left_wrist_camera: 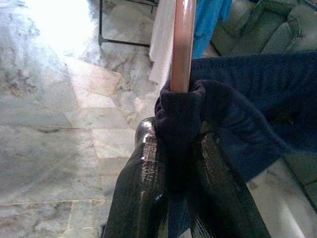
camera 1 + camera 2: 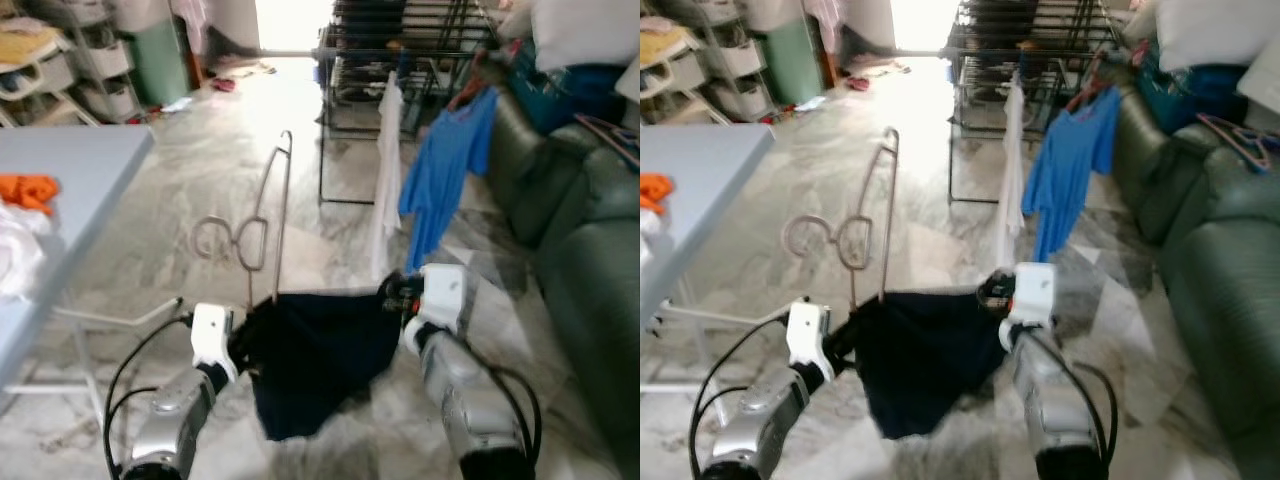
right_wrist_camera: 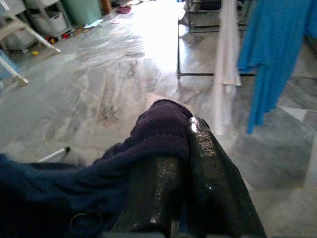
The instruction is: Hang hanger
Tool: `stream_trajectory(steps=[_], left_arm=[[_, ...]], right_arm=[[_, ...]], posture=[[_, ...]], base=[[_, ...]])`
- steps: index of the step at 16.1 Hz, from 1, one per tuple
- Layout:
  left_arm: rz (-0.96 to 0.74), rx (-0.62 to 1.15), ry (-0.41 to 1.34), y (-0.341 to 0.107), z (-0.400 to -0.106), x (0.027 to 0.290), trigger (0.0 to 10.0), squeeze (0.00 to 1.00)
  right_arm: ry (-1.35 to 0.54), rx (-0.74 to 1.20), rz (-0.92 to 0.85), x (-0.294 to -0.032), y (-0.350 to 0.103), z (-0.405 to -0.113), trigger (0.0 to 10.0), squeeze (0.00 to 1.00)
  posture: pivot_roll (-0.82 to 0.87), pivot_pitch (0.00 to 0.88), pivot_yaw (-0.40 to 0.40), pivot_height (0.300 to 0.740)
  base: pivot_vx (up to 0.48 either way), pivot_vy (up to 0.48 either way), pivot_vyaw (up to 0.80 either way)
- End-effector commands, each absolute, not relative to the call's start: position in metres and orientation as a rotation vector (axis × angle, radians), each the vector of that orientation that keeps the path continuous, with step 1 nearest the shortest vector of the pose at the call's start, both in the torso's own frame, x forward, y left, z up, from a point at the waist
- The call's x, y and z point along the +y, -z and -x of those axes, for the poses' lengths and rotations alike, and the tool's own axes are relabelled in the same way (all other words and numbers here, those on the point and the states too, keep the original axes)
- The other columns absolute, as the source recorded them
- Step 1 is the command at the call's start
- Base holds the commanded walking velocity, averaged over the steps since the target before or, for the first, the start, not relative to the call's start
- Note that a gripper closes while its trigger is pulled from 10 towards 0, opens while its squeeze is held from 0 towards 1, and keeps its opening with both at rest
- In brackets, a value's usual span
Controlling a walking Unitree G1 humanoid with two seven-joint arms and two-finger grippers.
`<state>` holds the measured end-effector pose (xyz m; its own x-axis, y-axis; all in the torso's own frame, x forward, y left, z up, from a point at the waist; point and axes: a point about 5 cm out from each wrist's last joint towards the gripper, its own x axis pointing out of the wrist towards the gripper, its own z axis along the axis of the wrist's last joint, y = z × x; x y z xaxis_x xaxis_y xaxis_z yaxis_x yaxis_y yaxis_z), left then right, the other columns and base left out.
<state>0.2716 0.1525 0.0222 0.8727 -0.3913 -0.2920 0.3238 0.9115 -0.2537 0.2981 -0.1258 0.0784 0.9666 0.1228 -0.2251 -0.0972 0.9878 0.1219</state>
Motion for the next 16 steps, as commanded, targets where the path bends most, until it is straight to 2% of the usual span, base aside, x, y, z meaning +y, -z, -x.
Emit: stream_trajectory(steps=[1, 10, 16], left_arm=[[0.159, 0.328, 0.400, -0.0232, -0.2703, 0.1513, 10.0, 0.00], [0.105, 0.286, 0.417, -0.0252, -0.2696, 0.1515, 10.0, 0.00], [0.119, 0.290, 0.426, -0.0238, -0.2692, 0.1491, 10.0, 0.00]], right_arm=[[-0.120, 0.186, -0.084, -0.1286, -0.0880, -0.3021, 10.0, 0.00], [-0.121, 0.170, -0.054, -0.1331, -0.0910, -0.3062, 10.0, 0.00], [-0.119, 0.166, -0.062, -0.1296, -0.0906, -0.3060, 10.0, 0.00]], posture=[[-0.16, 0.000, 0.061, 0.740], [-0.16, 0.000, 0.063, 0.740], [-0.16, 0.000, 0.079, 0.740]], base=[[0.000, 0.000, 0.00], [0.000, 0.000, 0.00], [0.000, -0.456, 0.00]])
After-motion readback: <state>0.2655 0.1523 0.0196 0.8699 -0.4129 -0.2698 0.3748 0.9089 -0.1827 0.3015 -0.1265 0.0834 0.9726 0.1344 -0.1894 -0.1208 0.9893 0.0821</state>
